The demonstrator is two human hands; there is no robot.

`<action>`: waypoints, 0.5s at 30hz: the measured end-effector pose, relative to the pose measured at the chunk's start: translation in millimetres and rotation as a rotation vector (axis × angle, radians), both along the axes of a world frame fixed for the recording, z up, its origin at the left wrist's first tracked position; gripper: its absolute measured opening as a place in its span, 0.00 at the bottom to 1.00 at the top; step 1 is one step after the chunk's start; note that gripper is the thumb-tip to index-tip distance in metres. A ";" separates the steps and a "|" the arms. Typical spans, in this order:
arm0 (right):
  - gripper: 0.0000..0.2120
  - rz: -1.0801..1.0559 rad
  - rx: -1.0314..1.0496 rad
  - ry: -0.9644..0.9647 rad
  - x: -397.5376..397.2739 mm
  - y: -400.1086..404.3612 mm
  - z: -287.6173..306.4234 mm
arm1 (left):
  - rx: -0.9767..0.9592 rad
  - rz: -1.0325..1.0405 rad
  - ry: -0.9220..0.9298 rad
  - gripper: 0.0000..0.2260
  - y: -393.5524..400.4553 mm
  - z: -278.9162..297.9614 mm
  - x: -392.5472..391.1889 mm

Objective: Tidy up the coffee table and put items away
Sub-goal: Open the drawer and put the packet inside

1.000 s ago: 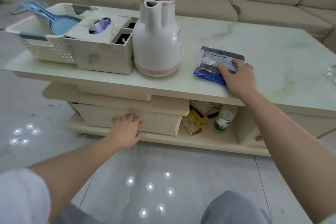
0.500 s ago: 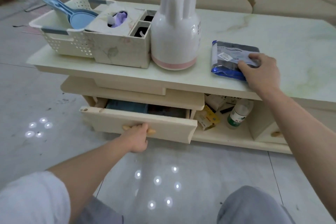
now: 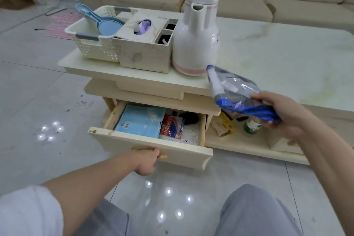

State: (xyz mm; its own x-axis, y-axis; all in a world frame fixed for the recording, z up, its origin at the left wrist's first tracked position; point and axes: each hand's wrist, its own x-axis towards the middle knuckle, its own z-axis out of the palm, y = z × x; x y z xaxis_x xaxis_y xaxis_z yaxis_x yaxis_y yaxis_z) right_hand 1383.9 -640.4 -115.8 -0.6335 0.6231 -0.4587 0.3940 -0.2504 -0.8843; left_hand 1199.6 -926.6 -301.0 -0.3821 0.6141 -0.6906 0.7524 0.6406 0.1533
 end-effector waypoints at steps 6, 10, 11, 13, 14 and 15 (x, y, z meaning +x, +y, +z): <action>0.08 0.191 -0.327 -0.005 -0.4 -66.5 -23.2 | -0.030 -0.129 0.092 0.18 -6.9 0.2 1.2; 0.10 0.182 -0.135 -0.191 -47.4 -73.2 -73.8 | -0.034 -0.162 0.086 0.15 -10.8 -0.1 -1.3; 0.11 0.170 -0.082 -0.224 -61.1 -72.1 -89.1 | -0.032 -0.160 0.079 0.15 -11.3 0.4 -2.3; 0.10 0.169 -0.037 -0.271 -83.6 -77.5 -114.1 | -0.026 -0.157 0.074 0.14 -13.2 -0.7 -3.4; 0.07 0.167 -0.035 -0.281 -92.0 -82.4 -124.8 | -0.020 -0.153 0.070 0.14 -13.4 -2.0 -3.6; 0.05 0.168 -0.020 -0.299 -99.0 -86.3 -135.2 | -0.015 -0.150 0.068 0.14 -13.3 -3.1 -4.2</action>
State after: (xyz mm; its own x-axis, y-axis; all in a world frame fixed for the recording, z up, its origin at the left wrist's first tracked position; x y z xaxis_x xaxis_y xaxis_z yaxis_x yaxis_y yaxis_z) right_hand 1285.0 -726.7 -251.0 -0.5621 0.5105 -0.6507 0.6724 -0.1760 -0.7189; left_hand 1195.4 -939.9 -304.1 -0.3332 0.6576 -0.6757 0.8480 0.5223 0.0903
